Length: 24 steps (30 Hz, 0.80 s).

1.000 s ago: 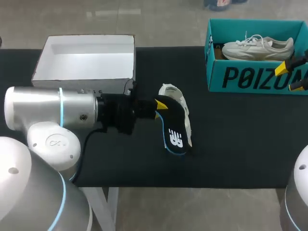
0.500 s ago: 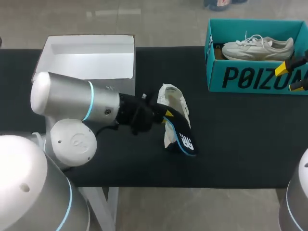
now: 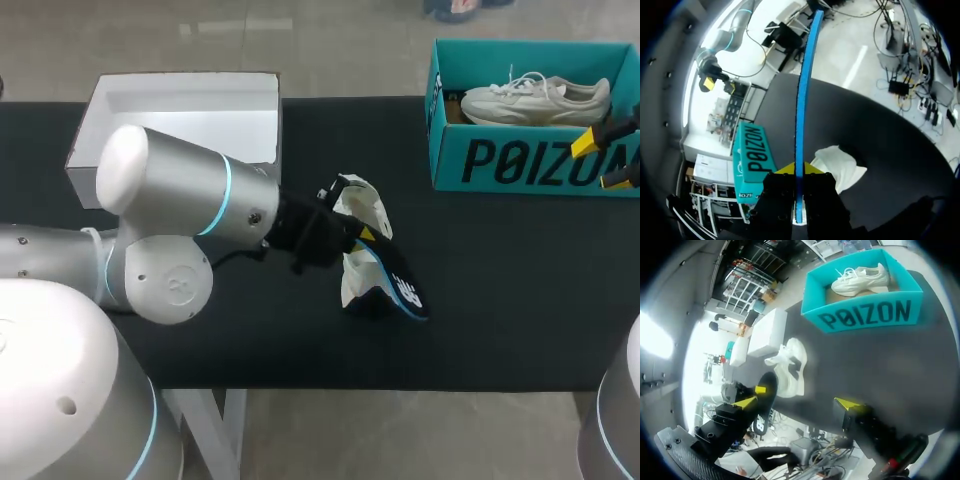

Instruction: Take the shoe out of the shoebox, open the shoe tongue, remove and reinsert the insole, then place the shoe into the shoebox

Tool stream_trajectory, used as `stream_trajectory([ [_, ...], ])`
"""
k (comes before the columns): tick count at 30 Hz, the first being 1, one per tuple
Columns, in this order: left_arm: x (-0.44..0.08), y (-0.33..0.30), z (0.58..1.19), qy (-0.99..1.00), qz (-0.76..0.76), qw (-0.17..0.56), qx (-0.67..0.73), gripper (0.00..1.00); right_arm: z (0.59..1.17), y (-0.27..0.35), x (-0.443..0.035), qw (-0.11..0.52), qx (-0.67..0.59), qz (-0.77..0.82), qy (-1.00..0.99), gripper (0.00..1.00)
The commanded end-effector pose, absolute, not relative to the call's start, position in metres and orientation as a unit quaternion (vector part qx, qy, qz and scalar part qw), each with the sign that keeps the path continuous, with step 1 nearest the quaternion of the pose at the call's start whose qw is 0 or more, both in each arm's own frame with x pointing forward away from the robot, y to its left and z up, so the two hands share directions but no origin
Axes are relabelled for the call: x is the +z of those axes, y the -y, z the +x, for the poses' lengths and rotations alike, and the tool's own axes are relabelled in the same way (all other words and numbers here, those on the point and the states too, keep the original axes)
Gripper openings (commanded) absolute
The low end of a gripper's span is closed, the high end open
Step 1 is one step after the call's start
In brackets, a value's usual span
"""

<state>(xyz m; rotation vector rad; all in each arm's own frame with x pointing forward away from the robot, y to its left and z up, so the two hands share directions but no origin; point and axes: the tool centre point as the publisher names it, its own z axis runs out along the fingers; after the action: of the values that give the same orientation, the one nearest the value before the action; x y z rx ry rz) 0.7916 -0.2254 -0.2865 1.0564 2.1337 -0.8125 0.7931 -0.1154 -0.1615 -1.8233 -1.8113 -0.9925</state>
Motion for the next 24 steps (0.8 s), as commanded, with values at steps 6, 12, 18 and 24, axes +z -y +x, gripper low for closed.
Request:
stream_trajectory([
  [6,-0.293,0.23,0.8,-0.802,0.436,0.256,-0.318,0.0,0.791,0.115,-0.161,0.191,-0.353,-0.65,0.645,1.0],
  [12,-0.301,0.226,0.809,-0.792,0.458,0.222,-0.338,0.0,0.791,0.115,-0.161,0.191,-0.353,-0.65,0.645,1.0],
  [18,-0.301,0.222,0.814,-0.786,0.462,0.202,-0.358,0.0,0.791,0.115,-0.161,0.191,-0.353,-0.65,0.645,1.0],
  [24,-0.299,0.222,0.809,-0.776,0.474,0.201,-0.366,0.0,0.791,0.115,-0.161,0.191,-0.353,-0.65,0.645,1.0],
])
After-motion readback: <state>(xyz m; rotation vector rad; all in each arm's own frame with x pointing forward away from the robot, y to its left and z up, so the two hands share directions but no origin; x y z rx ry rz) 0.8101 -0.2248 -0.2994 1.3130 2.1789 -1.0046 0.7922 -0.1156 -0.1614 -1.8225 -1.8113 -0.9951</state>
